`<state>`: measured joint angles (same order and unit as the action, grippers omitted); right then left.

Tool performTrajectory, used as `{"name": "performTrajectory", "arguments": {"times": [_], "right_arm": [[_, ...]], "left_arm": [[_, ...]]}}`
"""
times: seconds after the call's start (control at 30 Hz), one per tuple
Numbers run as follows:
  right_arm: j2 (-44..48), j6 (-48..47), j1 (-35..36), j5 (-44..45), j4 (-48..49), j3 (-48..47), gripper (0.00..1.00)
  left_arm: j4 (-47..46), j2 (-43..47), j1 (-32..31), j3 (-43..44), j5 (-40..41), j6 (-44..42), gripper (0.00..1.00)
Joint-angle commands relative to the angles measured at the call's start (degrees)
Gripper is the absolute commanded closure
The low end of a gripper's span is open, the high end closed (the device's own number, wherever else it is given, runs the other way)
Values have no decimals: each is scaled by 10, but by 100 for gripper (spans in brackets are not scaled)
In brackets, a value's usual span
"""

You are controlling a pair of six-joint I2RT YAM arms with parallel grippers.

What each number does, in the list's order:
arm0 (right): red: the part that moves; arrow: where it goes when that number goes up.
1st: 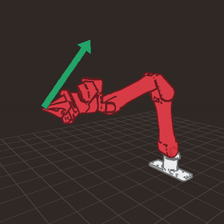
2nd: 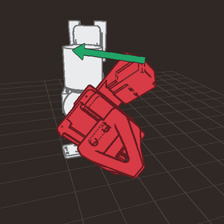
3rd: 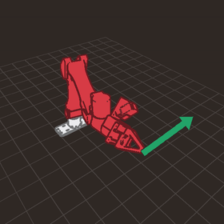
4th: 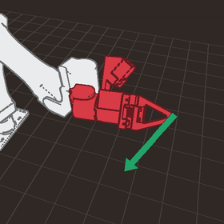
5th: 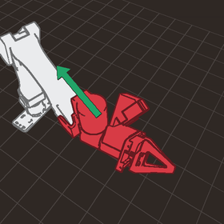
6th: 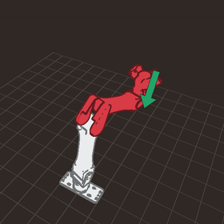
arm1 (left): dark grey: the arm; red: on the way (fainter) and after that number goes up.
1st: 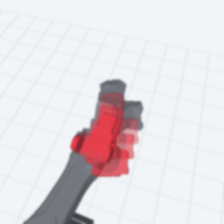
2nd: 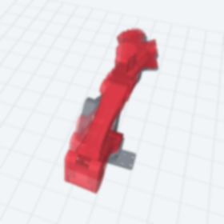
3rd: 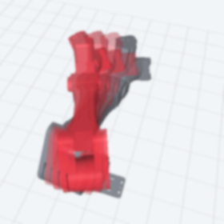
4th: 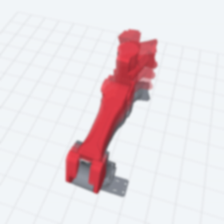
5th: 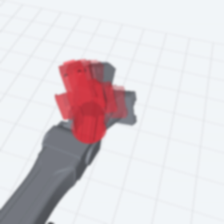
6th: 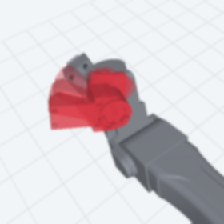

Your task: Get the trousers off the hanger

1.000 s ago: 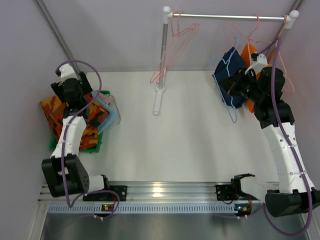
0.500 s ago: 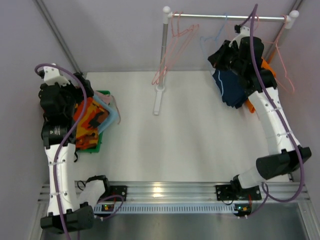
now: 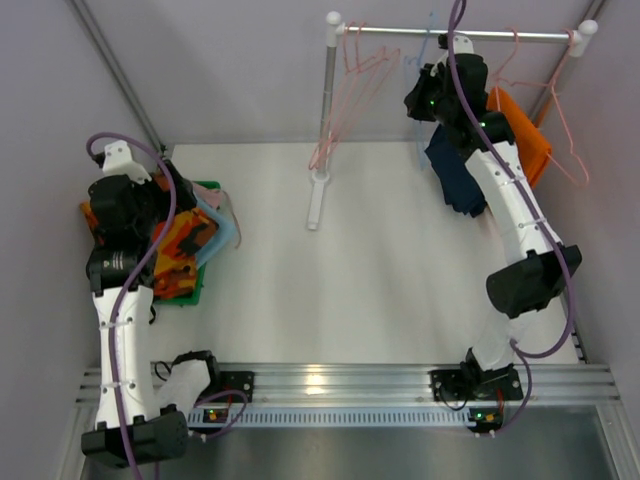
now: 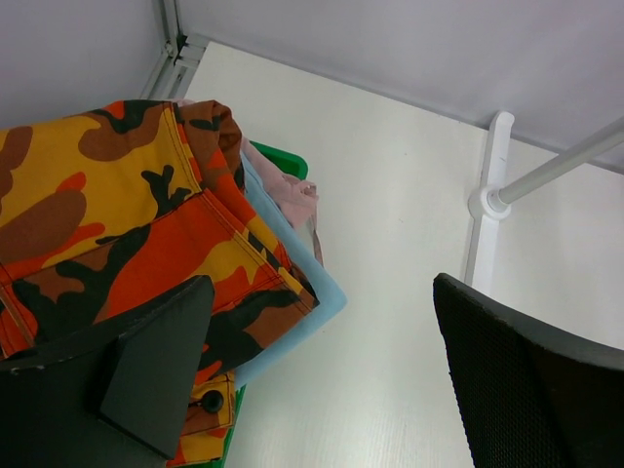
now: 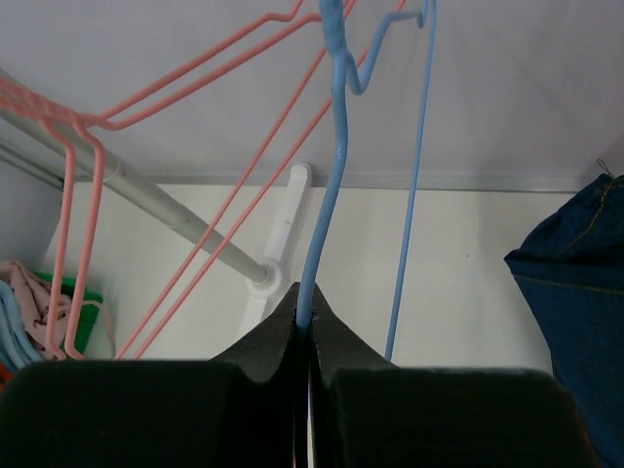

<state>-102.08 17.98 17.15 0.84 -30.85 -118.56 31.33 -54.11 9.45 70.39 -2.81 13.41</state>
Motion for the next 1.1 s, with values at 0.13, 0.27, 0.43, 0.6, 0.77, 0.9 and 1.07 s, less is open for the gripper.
{"name": "performTrajectory", "arguments": {"times": [0.13,0.27,0.43,0.6,0.77,0.9,1.07], "right_arm": [[14,-17,10,-29,40,25,100],[53,-9,11,-40,47,74,92],[89,-8,10,-31,54,99,57],[158,-14,5,-24,67,141,17],[287,-28,3,7,98,260,1],[392,-39,-2,14,105,358,1],[522,-51,-40,12,98,489,0]], "left_arm": [[24,-3,0,12,-21,-12,1],[45,-13,0,19,-47,-34,1],[63,-40,0,40,-68,-44,1],[141,-131,0,130,-107,-95,1],[200,-213,0,202,-174,-144,1],[206,-256,-6,255,-193,-159,1],[181,-266,-124,277,-78,-175,1]]}}
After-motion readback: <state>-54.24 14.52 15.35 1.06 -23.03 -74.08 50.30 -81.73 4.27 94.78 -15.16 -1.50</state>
